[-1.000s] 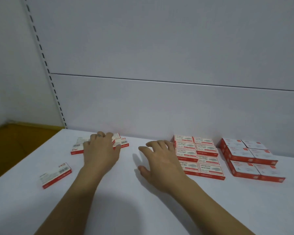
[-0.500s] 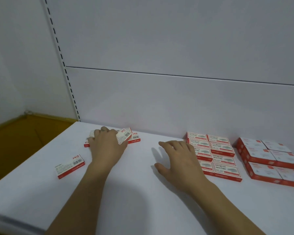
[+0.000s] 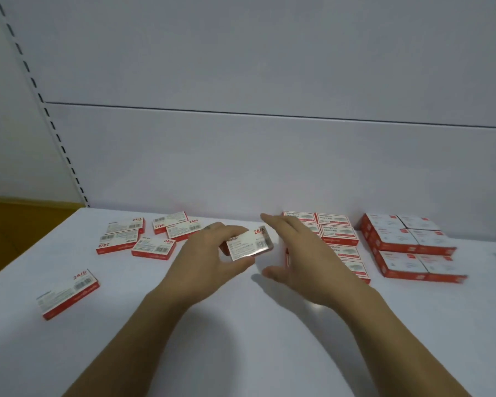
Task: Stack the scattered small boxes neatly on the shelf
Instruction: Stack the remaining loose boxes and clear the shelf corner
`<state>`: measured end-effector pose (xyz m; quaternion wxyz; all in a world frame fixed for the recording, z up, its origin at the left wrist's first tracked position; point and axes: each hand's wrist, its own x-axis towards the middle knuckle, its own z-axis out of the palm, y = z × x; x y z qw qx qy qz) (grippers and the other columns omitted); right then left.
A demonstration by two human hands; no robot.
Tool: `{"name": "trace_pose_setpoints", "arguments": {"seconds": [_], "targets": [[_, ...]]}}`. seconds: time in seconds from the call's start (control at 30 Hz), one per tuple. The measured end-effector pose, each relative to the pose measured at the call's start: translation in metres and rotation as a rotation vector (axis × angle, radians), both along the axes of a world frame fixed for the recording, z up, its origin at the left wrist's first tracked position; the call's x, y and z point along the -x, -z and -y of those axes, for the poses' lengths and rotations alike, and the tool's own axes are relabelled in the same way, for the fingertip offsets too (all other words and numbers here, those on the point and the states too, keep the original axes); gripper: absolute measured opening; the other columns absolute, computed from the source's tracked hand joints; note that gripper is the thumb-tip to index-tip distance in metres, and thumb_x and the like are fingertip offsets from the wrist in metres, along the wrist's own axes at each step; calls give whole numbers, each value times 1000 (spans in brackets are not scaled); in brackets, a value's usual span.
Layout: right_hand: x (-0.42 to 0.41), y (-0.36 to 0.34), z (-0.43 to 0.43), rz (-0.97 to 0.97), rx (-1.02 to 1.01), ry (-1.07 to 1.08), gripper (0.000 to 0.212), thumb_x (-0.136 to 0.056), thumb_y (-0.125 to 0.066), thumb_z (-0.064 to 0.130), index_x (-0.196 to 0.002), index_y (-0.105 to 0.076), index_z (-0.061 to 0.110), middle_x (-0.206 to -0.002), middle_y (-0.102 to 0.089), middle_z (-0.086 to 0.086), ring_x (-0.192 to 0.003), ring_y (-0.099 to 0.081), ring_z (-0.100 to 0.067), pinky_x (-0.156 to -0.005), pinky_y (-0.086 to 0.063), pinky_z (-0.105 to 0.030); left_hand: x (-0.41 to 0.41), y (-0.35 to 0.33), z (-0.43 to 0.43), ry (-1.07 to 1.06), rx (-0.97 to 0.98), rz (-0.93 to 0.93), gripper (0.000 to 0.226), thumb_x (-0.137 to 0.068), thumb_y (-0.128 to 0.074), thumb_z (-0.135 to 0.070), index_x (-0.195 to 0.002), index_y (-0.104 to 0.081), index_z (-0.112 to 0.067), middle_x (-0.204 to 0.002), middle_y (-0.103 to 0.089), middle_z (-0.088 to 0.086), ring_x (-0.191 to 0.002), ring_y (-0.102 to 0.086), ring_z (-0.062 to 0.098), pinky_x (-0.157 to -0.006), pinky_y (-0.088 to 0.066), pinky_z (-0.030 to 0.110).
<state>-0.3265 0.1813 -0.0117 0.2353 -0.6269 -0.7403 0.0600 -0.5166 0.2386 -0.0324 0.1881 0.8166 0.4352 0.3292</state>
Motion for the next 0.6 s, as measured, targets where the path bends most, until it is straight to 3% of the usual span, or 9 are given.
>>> {"name": "trace_pose_setpoints", "arguments": {"seconds": [0.1, 0.27, 0.43, 0.6], "targets": [[-18, -13, 7, 4, 49, -7, 84, -75, -78, 34, -143, -29, 44, -143, -39, 18, -125, -42, -6, -97, -33, -23, -5, 0, 5, 83, 10, 4, 50, -77, -75, -41, -124, -58, -37, -106, -60, -21, -95, -52, -6, -70, -42, 4], [-16, -28, 8, 34, 60, -43, 54, -76, -77, 26, -125, -57, 33, -117, -58, 14, -97, -56, -2, -86, -45, -22, -11, -1, 8, 149, -15, 4, 52, -79, -72, -43, -128, -57, -35, -109, -61, -20, -97, -53, -2, -74, -46, 12], [-16, -26, 4, 117, 49, -34, 47, -78, -74, 29, -123, -58, 29, -115, -58, 10, -98, -56, -10, -85, -46, -30, -14, 2, 8, 172, -36, 5, 53, -79, -72, -44, -128, -57, -32, -112, -62, -18, -98, -55, 1, -79, -48, 18], [-20, -10, 11, 22, -34, -26, 46, -83, -71, 32, -126, -58, 27, -115, -58, 10, -96, -57, -10, -83, -47, -30, -16, 3, 7, 196, -49, 37, 52, -79, -73, -39, -127, -57, -31, -114, -63, -15, -99, -57, 3, -83, -50, 21]]}}
